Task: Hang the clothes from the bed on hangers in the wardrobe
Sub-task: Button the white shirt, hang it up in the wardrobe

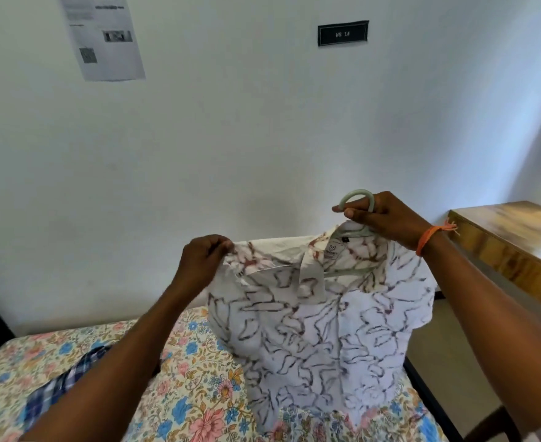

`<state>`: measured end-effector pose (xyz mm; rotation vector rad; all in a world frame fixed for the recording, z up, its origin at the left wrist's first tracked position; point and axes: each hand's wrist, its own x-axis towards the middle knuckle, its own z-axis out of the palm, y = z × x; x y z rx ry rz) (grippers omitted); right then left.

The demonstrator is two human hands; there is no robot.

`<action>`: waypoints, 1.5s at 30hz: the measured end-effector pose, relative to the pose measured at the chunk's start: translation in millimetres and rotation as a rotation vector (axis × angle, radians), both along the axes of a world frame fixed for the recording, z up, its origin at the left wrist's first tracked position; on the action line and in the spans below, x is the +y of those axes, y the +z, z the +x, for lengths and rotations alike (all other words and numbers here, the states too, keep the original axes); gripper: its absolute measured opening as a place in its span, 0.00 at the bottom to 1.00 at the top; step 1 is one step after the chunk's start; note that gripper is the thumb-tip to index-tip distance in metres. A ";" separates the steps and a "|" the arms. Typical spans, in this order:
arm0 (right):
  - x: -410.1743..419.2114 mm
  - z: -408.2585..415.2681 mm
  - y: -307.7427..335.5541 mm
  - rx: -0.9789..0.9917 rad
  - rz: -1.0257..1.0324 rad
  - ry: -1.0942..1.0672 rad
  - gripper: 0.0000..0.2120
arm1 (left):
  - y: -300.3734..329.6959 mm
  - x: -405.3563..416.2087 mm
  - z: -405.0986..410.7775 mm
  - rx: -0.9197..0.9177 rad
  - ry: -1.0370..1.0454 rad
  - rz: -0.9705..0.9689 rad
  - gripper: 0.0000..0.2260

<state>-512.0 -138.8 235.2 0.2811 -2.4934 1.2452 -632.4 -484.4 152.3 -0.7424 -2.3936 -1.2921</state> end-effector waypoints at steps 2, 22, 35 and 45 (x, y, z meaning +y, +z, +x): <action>-3.2 3.6 -2.5 -0.012 -0.065 0.025 0.07 | 12.4 -6.8 -8.7 -0.154 -0.059 -0.060 0.09; -60.1 14.1 13.1 0.095 0.017 -0.239 0.18 | 12.1 -11.6 -13.2 0.254 -0.264 -0.319 0.11; -55.6 128.4 20.3 0.156 0.082 -0.582 0.15 | 41.3 105.6 61.5 0.388 -0.685 -0.011 0.11; 6.9 408.8 1.3 0.216 0.634 -1.328 0.35 | 94.0 228.5 228.8 0.371 -0.972 0.183 0.13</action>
